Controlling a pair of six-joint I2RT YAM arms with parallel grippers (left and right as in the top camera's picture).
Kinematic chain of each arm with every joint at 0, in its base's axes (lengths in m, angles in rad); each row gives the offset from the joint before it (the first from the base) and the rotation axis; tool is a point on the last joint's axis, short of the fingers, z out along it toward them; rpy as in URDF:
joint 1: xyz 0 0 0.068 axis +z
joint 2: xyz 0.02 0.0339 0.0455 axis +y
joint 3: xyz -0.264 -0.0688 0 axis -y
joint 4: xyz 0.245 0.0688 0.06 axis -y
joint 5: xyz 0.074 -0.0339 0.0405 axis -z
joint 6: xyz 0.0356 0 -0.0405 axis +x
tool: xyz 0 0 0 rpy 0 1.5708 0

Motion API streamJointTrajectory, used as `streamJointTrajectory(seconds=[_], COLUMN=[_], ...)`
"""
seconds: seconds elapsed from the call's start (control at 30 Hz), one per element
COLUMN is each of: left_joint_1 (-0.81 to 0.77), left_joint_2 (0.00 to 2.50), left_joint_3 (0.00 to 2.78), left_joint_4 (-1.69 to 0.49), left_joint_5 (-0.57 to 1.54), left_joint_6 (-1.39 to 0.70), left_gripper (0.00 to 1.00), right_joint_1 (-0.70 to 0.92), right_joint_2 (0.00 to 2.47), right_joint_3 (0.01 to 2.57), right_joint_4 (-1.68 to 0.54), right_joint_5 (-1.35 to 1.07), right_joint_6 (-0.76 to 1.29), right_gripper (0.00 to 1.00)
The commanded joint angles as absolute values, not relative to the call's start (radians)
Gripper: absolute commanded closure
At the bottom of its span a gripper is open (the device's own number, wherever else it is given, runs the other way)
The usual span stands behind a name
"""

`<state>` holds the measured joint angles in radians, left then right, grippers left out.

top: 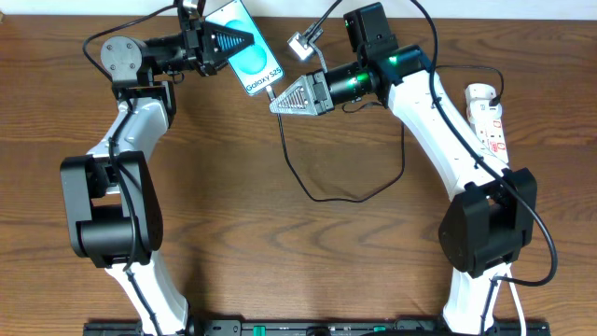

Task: Plug charger to phone and switch on socket

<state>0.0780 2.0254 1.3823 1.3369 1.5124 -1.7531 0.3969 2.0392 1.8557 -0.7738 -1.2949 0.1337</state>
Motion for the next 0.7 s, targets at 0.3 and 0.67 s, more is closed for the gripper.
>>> streamJointTrajectory(seconds=[0.3, 0.67], left_joint_1=[0.066, 0.059], left_joint_2=[2.018, 2.018], left_joint_3=[1.399, 1.399], left_joint_4=[1.353, 1.353], left_joint_5=[1.499, 1.549], left_joint_6=[-1.733, -1.721], left_gripper=[0.92, 0.93], right_joint_1=[0.393, 0.392], right_joint_2=[2.05, 2.05], right_joint_3=[1.85, 1.85], right_joint_4=[-0.77, -0.766], right_joint_5=[-1.316, -1.324], right_joint_6=[0.134, 0.134], right_gripper=[0.99, 0.99])
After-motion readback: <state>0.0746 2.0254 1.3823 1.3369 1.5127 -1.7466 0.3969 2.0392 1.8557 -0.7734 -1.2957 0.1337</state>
